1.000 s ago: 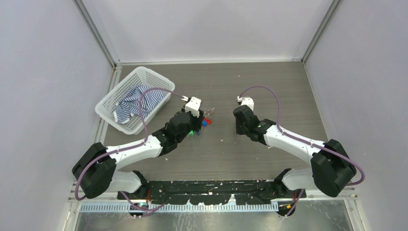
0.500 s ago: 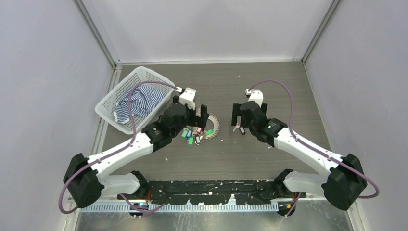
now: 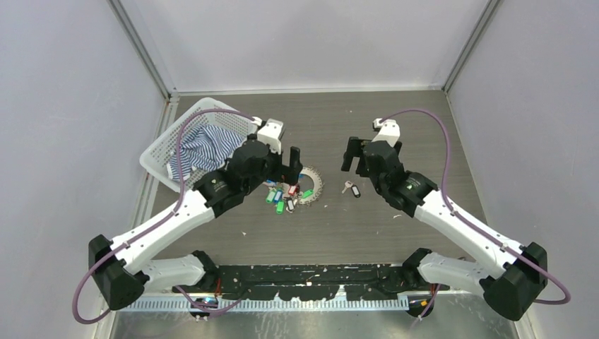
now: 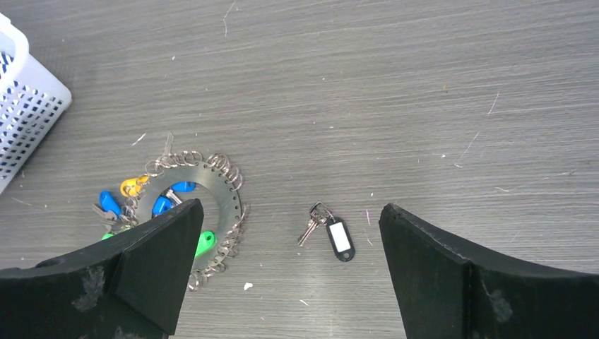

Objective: Remove the keys from the keyring

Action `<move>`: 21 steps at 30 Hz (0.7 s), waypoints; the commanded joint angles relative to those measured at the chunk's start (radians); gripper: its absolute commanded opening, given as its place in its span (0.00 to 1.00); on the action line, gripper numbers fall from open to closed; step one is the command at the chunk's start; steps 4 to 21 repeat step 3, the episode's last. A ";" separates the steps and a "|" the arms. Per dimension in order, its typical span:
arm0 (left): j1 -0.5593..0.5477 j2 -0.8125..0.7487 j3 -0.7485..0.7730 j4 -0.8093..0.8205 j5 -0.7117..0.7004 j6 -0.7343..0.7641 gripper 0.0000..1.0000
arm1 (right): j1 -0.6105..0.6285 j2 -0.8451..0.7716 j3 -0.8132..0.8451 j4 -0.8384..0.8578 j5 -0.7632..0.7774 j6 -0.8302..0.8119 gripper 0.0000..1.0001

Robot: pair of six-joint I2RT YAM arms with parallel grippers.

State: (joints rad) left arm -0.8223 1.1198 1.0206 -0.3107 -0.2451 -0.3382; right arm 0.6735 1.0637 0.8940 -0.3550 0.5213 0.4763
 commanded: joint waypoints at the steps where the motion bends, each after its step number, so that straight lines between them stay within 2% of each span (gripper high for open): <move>1: 0.005 0.001 0.037 -0.075 -0.019 0.008 1.00 | -0.002 -0.025 0.050 0.057 0.045 -0.013 1.00; 21: 0.005 0.002 0.038 -0.074 -0.028 0.018 1.00 | -0.003 -0.026 0.049 0.062 0.041 -0.015 1.00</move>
